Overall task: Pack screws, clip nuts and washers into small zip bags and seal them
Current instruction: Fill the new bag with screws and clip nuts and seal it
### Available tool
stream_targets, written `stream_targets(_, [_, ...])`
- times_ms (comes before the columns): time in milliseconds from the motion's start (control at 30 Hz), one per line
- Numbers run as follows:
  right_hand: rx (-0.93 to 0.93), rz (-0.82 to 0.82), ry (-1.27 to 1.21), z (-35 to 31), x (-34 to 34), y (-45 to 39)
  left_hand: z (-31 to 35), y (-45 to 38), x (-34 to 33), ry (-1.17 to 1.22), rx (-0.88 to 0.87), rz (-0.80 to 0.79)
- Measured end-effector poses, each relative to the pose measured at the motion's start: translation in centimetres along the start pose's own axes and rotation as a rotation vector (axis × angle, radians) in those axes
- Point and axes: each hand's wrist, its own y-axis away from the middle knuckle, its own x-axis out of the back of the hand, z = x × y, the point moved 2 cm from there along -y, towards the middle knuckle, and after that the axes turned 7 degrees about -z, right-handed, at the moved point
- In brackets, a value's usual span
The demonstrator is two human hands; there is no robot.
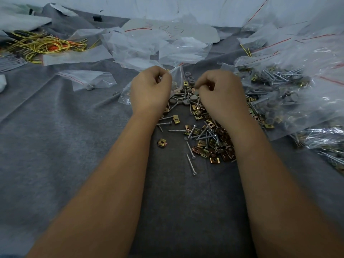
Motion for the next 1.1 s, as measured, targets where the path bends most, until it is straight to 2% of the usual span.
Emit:
stream_targets(100, [-0.083, -0.249, 0.137, 0.38, 0.06, 0.08, 0.01, -0.03, -0.02, -0.003, 0.000, 0.003])
stream_targets(167, [-0.060, -0.398, 0.269, 0.19, -0.21, 0.07, -0.01, -0.02, -0.03, -0.003, 0.002, 0.001])
stream_targets(267, [-0.009, -0.489, 0.305, 0.00, -0.38, 0.02, -0.01, 0.01, -0.07, -0.006, 0.006, 0.000])
stream_targets(533, [0.010, -0.423, 0.275, 0.20, -0.30, 0.07, -0.03, 0.05, -0.18, 0.006, 0.018, -0.001])
stream_targets(700, [0.027, -0.509, 0.295, -0.05, -0.08, 0.15, -0.07, -0.02, -0.19, 0.025, 0.019, 0.003])
stream_targets(833, [0.051, -0.477, 0.313, -0.20, 0.00, 0.22, -0.08, 0.02, -0.20, 0.025, 0.019, -0.001])
stream_targets(967, [0.033, -0.363, 0.185, -0.34, 0.28, 0.30, -0.04, 0.04, -0.20, 0.027, 0.016, -0.001])
stream_targets(1100, [0.009, -0.414, 0.059, -0.49, 0.10, 0.34, 0.01, 0.00, -0.18, 0.027, 0.013, -0.003])
